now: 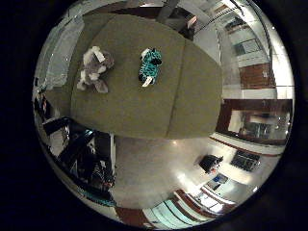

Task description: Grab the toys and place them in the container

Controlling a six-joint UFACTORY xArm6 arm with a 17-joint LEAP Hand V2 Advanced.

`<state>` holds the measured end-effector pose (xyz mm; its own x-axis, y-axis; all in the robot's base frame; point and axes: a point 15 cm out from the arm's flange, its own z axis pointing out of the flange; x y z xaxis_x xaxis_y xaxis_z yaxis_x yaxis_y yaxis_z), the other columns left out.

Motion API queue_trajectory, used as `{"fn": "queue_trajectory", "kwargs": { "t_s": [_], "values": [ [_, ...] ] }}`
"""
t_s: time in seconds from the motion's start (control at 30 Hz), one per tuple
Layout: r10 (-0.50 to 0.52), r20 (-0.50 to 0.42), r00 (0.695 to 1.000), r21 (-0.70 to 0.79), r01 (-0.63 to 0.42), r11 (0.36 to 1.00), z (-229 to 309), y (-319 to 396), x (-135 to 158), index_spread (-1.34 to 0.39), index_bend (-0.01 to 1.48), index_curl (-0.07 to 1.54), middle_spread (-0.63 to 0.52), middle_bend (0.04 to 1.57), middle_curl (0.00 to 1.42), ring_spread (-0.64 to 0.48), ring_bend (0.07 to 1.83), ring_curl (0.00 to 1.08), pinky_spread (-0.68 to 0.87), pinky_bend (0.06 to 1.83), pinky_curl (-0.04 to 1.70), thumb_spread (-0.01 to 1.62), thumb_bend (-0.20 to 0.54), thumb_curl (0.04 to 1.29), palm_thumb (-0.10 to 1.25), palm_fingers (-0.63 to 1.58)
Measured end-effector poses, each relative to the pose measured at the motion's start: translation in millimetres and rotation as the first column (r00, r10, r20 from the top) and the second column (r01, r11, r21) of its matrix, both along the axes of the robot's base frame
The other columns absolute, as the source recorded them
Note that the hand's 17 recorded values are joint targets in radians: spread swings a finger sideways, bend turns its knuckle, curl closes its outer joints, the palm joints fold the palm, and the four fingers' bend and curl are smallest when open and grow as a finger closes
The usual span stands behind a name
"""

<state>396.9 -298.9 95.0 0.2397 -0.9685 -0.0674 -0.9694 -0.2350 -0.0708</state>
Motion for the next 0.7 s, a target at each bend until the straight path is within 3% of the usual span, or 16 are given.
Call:
{"fn": "queue_trajectory", "kwargs": {
  "t_s": [0.7],
  "values": [
    [-0.033, 0.007, 0.999, 0.001, 0.033, 0.999, -0.7, -7.7, -2.2, -0.35, 0.19, 0.38, 0.03, 0.18, 0.28, 0.17, 0.19, 0.22, 0.35, 0.40, 0.12, 1.15, -0.018, 0.40, 0.76, 0.18]
  ]
}}
